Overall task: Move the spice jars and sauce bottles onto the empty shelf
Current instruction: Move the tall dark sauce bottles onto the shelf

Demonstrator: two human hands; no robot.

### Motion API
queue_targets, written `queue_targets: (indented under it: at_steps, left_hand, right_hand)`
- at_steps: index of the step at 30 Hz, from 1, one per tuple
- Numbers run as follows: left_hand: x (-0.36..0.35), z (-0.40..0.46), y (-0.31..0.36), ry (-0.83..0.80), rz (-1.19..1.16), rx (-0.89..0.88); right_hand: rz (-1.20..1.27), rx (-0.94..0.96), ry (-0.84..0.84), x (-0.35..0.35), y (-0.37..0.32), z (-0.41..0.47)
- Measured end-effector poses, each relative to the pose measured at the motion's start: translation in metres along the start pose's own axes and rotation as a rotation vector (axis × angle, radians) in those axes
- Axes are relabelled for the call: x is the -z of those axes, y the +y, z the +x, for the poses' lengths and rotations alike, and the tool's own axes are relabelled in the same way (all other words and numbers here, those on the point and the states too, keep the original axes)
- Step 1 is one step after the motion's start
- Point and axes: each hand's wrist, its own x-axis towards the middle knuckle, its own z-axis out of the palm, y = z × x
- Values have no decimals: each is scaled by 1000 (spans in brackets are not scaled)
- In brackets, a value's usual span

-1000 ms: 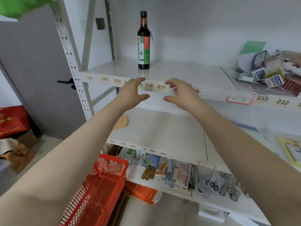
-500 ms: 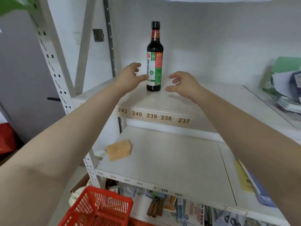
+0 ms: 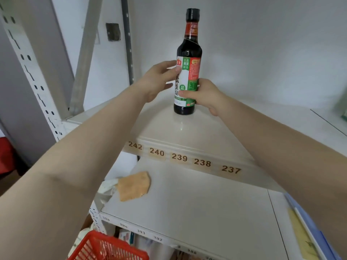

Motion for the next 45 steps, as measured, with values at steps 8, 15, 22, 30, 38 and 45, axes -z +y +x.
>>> queue_targets:
  at_steps: [8,15,22,30,38,45]
  left_hand:
    - [3,10,0,-164,-122,-61]
    - [9,-1,13,-246,-311,55]
    - [12,-26,25,-282,-417,148]
    - [0,-71,49,-369,-526,185]
    - [-37,-129,75,-461,-550,215]
    - [-101,-185,88,-586,-513,250]
  right_hand:
    - [69,-19,-16,-1,0,1]
    - [21,-117,-64,0,-17,-23]
    - [11,-185,-30,-10,-42,-63]
    - [3,-247,45,-11,-78,-129]
    - [8,-316,148,0,-92,-209]
    - [41,-363,224,25,-74,-303]
